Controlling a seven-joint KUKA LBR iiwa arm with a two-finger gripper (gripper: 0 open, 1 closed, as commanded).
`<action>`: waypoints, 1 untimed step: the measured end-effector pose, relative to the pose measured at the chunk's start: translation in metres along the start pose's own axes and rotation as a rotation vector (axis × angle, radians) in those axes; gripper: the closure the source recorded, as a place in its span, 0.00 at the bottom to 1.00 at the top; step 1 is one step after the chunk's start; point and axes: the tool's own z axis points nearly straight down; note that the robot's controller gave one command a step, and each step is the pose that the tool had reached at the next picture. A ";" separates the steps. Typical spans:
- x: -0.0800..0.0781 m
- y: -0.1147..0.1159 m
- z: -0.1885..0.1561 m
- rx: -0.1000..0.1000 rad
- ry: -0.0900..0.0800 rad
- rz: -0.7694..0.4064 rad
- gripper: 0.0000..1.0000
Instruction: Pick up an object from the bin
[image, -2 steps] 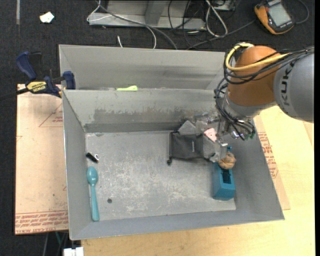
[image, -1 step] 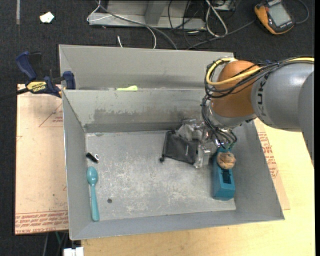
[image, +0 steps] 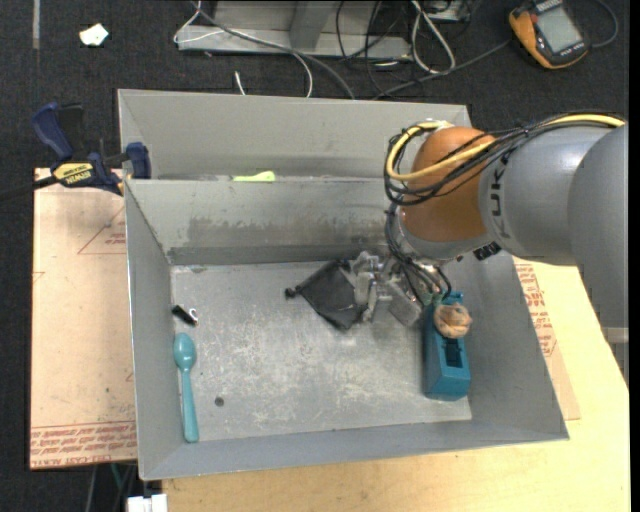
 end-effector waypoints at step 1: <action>0.000 0.000 0.000 0.000 0.000 0.001 1.00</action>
Offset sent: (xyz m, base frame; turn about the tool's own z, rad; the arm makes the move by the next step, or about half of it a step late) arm 0.0000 -0.0001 0.0100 0.0004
